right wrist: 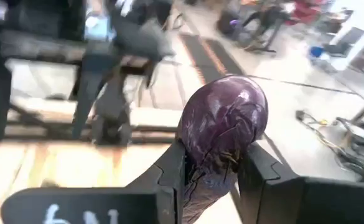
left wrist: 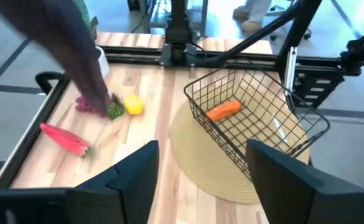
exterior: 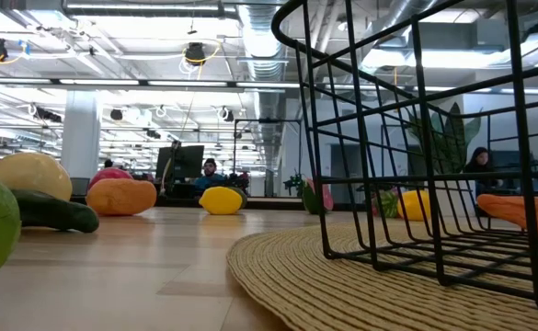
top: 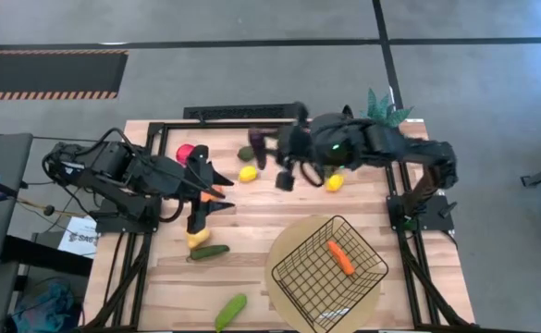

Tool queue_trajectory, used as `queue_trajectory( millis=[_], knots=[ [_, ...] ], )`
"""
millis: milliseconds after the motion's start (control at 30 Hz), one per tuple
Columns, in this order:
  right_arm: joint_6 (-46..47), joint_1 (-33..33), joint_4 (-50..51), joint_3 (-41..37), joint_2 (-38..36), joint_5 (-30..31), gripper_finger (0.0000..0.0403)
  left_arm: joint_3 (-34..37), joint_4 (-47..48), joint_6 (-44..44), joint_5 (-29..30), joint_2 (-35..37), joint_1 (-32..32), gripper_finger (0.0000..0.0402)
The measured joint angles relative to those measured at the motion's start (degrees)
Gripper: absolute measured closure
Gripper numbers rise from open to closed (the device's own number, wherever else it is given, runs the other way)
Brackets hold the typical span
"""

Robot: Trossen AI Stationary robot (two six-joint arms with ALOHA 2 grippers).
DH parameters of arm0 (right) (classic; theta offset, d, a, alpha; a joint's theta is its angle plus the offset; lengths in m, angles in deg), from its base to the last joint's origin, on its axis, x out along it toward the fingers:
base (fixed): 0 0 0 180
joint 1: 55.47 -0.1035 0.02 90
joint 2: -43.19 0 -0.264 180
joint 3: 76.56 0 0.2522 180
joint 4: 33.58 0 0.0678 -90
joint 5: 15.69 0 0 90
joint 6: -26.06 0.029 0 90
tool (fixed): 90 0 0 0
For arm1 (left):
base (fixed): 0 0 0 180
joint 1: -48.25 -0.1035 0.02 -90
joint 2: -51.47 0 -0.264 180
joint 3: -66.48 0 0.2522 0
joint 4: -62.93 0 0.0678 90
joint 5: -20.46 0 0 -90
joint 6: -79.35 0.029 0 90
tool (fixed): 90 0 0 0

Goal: Build produce basket
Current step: Put the eggplant into the mesh basket

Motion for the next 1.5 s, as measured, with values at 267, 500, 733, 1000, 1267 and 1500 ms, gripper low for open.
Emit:
queue_trajectory(
  millis=[267, 500, 733, 1000, 1267, 1500],
  knots=[
    [24.26, -4.40, 29.71, 0.03, -5.97, 0.68, 0.0304, -0.04, 1.93, -0.04, 0.88, 0.04, -0.04, 0.0171],
    [51.65, -15.54, 46.74, -2.26, -3.99, -5.20, 0.0304, -0.04, 2.48, -0.07, 2.44, 0.04, -0.04, 0.0171],
    [75.23, -26.57, 48.47, -7.17, -1.65, -10.31, 0.0304, -0.04, 2.87, 0.02, 3.71, 0.04, -0.13, 0.0171],
    [93.59, -32.46, 40.93, -19.77, -1.77, -9.12, 0.0304, -0.04, 2.98, 1.24, 4.04, 0.04, -0.15, 0.0171],
    [95.07, -30.28, 36.53, -29.22, -1.76, -9.81, 0.0304, -0.04, 3.11, 2.57, 4.04, 0.04, -0.15, 0.0171],
    [87.52, -27.72, 31.82, -34.84, -1.77, -14.89, 0.0304, -0.04, 4.27, 2.58, 4.04, 0.04, -0.15, 0.0171]
  ],
)
